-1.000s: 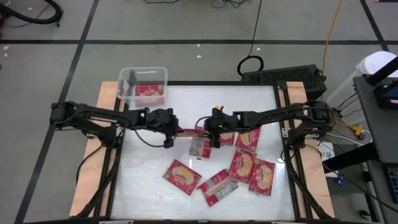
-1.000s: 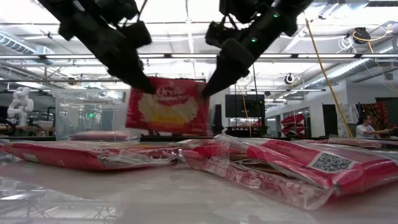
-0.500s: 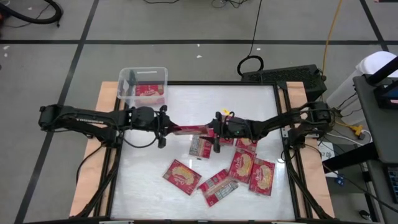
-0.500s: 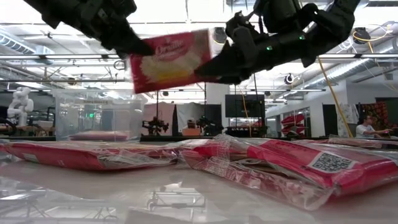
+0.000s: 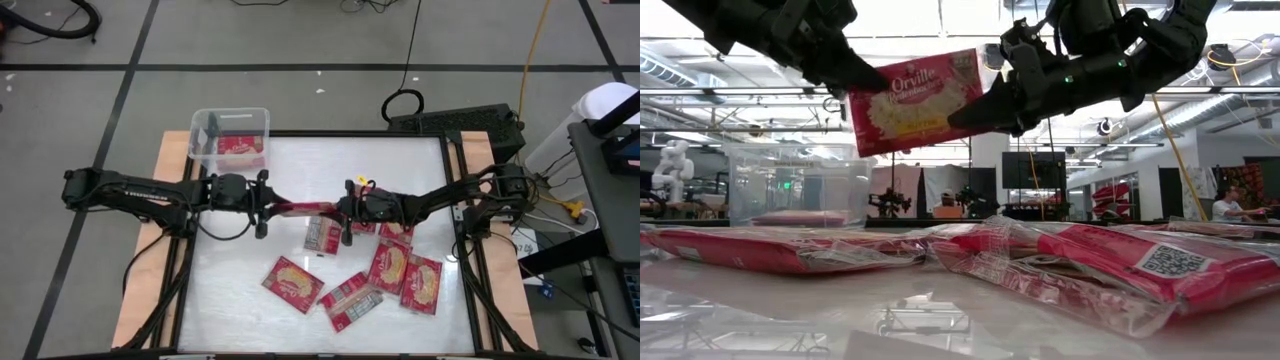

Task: Sort popcorn bags into baskets
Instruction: Put the red popcorn bag into the transparent container

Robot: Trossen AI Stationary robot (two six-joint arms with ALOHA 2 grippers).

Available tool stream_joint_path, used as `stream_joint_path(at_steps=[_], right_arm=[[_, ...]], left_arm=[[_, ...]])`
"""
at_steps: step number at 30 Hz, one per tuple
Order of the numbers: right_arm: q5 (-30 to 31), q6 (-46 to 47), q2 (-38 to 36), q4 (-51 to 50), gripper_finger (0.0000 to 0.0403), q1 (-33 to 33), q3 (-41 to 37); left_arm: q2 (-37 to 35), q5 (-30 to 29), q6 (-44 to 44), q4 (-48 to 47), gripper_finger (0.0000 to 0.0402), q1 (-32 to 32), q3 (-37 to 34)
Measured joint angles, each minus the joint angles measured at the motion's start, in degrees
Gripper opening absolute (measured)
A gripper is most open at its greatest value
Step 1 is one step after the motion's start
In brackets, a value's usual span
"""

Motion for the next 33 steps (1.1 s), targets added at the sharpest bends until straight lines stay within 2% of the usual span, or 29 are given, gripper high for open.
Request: stream_joint_path(at_steps=[5, 9, 15, 22, 24, 27, 33], right_arm=[[0.0, 2.36, 0.07, -3.22, 0.003, -0.3, 0.02], [-0.05, 2.97, 0.07, -4.09, 0.0015, -0.65, 0.0], [-0.06, 2.95, 0.07, -3.74, 0.0008, -0.82, 0.0], [-0.04, 2.95, 0.07, -4.34, 0.0011, -0.84, 0.0], [-0.04, 2.84, 0.07, -4.48, 0.0012, -0.83, 0.0], [-0.03, 2.33, 0.07, -4.71, 0.0012, -0.83, 0.0], [0.01, 2.05, 0.04, -4.61, 0.0013, -0.96, 0.0]], left_arm=[[-0.49, -1.69, 0.57, -6.43, 0.0147, -0.33, 4.35], [1.23, -3.4, -0.27, -10.89, 0.0182, -0.11, 10.85], [9.95, -0.93, -0.75, -19.75, 0.0194, 0.16, 19.1], [18.32, -0.8, -1.19, -23.74, 0.0194, 0.51, 20.89], [18.9, -0.82, -1.71, -23.96, 0.0186, 1.04, 20.9], [18.89, -0.77, -2.37, -23.48, 0.0152, 2.09, 20.9], [18.87, 3.35, -0.48, -23.97, 0.0034, 3.44, 20.92]])
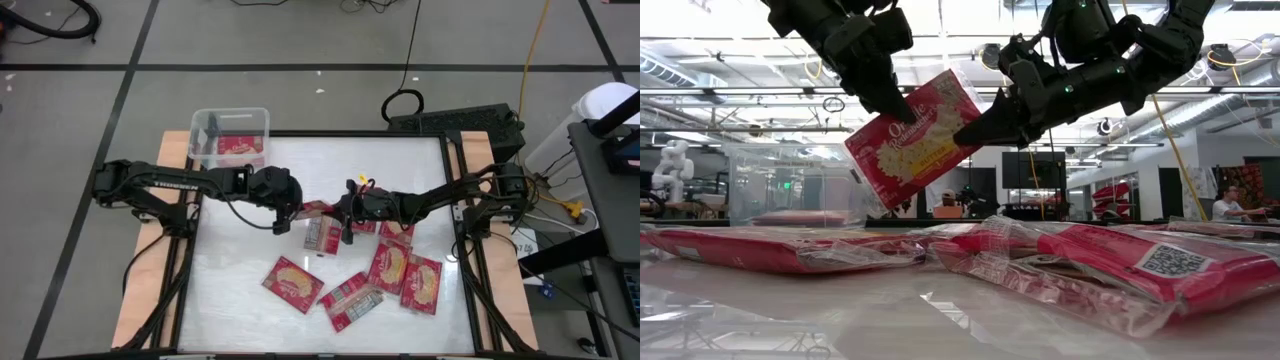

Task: Sort popcorn bags into baskets
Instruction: Put the red popcorn bag into the transparent container

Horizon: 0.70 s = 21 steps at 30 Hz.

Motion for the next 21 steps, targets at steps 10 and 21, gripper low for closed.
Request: stream_joint_path(at_steps=[10, 21], right_arm=[[0.06, -3.1, -0.11, 2.92, 0.0064, -0.63, 0.09], [0.02, -4.33, -0.11, 2.44, 0.0111, -2.21, -0.16]], left_arm=[[-3.18, 0.94, 2.37, -15.3, 0.0027, 1.39, 5.35], [-3.43, -9.81, 10.15, -46.86, 0.0028, 8.66, 27.69]])
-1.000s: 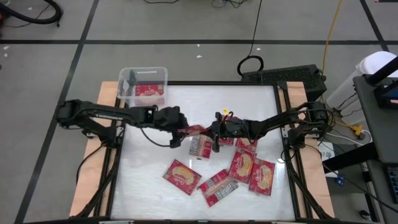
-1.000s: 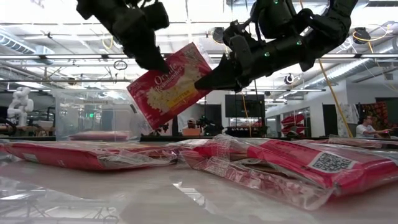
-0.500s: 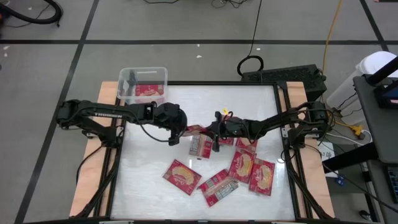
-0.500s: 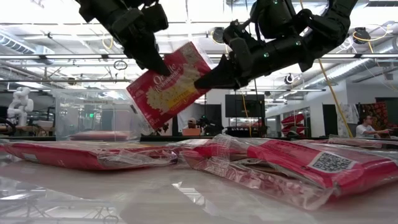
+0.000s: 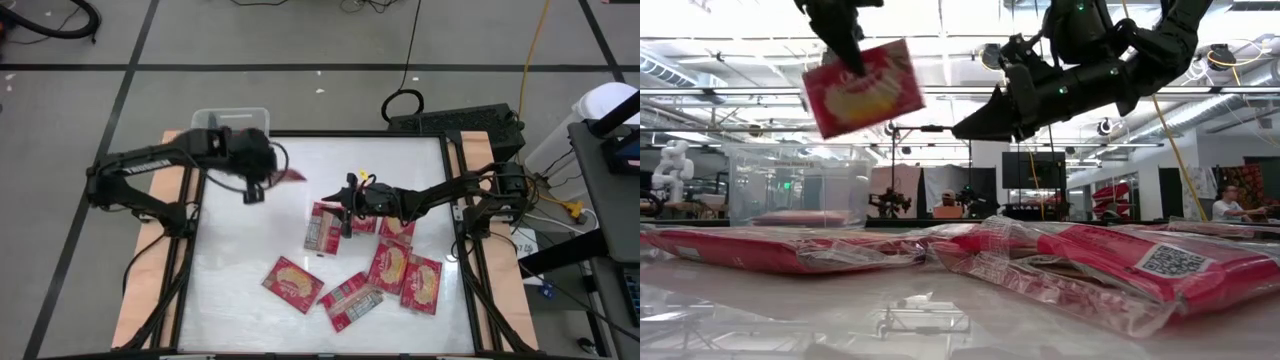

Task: Sort popcorn bags into baskets
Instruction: Put the red popcorn bag into the transparent container

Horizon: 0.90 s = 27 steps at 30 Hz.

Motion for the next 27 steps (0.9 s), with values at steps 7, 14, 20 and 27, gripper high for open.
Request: stream_joint_path(at_steps=[7, 14, 20, 27], right_arm=[[-0.14, 0.92, 0.0, -0.05, 0.0111, 0.81, -1.31], [-0.18, 0.59, 0.0, 0.02, 0.0111, 1.6, -2.18], [-0.21, 0.68, 0.0, -0.02, 0.0112, 2.73, -3.28], [-0.17, 1.14, 0.02, 0.02, 0.0112, 3.53, -3.62]], left_arm=[[-0.02, -10.2, 11.12, -9.59, 0.0019, 10.99, 7.39], [0.86, -11.41, 22.86, -8.79, 0.0028, 25.66, 7.55], [3.74, -6.55, 27.02, -8.88, 0.0032, 34.26, 7.52], [8.83, -2.66, 27.88, -9.9, 0.0034, 38.6, 6.34]])
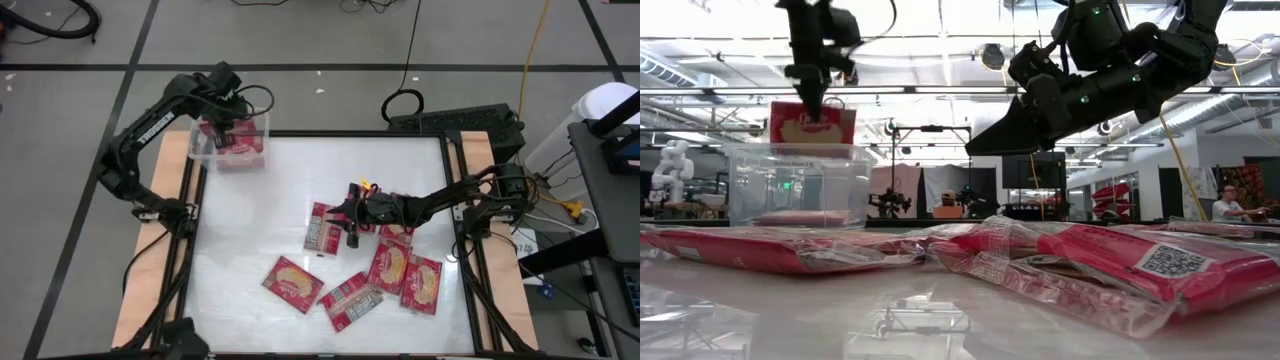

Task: Sort popcorn bags into baskets
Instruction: Put the red popcorn bag into the transparent container

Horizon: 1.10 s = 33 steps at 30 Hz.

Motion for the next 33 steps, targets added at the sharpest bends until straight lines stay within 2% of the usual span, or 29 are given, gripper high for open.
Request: stream_joint_path(at_steps=[4, 9, 13, 23, 28, 33], right_arm=[[-0.04, -0.02, 0.0, 0.02, 0.0112, 0.47, 0.0], [-0.02, 0.0, 0.0, 0.0, 0.0112, 0.45, 0.0], [-0.04, 0.01, 0.0, 0.0, 0.0112, 0.45, 0.0], [-0.04, 0.42, 0.02, -0.02, 0.0112, 0.45, 0.0], [-0.04, 0.37, 0.02, -0.02, 0.0112, 0.45, 0.0], [-0.04, 0.36, 0.03, -0.02, 0.0112, 0.45, 0.0]], left_arm=[[3.35, 0.28, 0.82, -2.09, 0.0034, 0.37, -0.04], [7.53, 3.74, 1.04, -5.34, 0.0034, 0.31, -0.04], [10.46, 3.36, 1.3, -6.39, 0.0035, 0.31, -0.04], [12.22, 4.33, 0.53, -5.95, 0.0037, 0.8, -0.04], [12.22, 3.9, -0.02, -5.34, 0.0068, 1.31, -0.04], [12.22, -2.36, -2.81, -1.78, 0.0113, 1.63, -0.04]])
